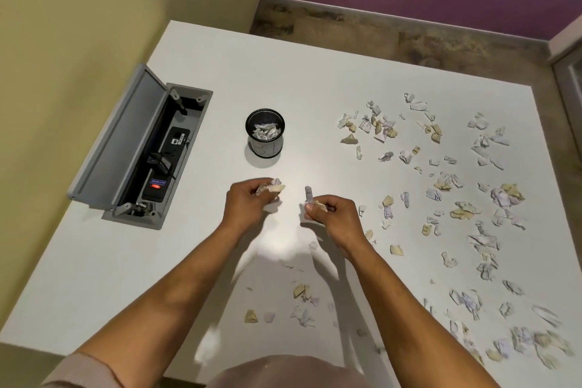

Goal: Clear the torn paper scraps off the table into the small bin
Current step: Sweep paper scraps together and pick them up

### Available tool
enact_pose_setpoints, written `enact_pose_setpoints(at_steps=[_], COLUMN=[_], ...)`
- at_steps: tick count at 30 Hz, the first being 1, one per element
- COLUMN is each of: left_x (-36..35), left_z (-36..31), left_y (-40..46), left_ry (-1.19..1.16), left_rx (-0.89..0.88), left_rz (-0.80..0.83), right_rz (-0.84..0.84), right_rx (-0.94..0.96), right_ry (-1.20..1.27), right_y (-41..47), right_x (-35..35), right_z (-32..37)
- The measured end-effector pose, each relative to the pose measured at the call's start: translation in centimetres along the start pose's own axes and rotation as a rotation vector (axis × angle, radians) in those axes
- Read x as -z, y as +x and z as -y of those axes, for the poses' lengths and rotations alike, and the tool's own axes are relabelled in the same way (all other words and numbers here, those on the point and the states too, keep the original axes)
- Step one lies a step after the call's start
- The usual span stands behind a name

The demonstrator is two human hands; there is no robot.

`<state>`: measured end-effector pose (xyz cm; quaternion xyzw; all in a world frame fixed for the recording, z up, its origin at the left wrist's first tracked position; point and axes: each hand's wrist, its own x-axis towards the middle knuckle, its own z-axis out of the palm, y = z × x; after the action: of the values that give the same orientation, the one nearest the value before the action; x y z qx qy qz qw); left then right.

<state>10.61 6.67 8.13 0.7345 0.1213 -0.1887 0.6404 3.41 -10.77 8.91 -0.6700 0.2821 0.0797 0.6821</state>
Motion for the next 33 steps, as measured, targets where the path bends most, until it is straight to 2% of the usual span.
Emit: enact_pose_setpoints(at_steps=[5, 8, 12, 18, 21, 23, 26, 29, 33], left_x=[0.4, 0.5, 0.3, 0.9, 1.4, 1.7, 2.3, 3.2, 3.6], left_z=[-3.9, -6.3, -8.4, -8.1, -7.8, -7.3, -4.5, 1.1, 8.5], left_y=[5.9, 8.6, 10.8, 12.0, 11.5, 10.6, 8.7, 7.2, 5.2], left_ry=[0.038, 0.172, 0.296, 0.480, 0.421, 0.373, 0.298, 0.315, 0.775], left_rx=[-0.066, -0.130, -0.126, -0.147, -0.174, -0.239, -0.297, -0.264, -0.562], left_rz=[-0.101, -0.173, -0.172, -0.047, -0.030, -0.119, -0.286, -0.275, -0.134], right_rz=[0.008, 0.003, -0.024, -0.044, -0.079, -0.091, -0.100, -0.117, -0.086], right_rx=[0.036, 0.031, 0.029, 0.047, 0.071, 0.074, 0.116, 0.208, 0.341], right_ry=[-0.021, -0.013, -0.051, -0.120, -0.152, -0.168, -0.245, -0.409, -0.697], right_y=[2.2, 2.7, 2.7, 3.0, 3.5, 4.1, 5.2, 6.8, 8.9], right_x=[-1.0, -1.2, -1.4, -1.6, -1.8, -2.0, -2.5, -3.0, -3.9], right_z=[1.7, 2.0, 2.1, 2.8, 3.1, 3.4, 4.2, 5.5, 7.9])
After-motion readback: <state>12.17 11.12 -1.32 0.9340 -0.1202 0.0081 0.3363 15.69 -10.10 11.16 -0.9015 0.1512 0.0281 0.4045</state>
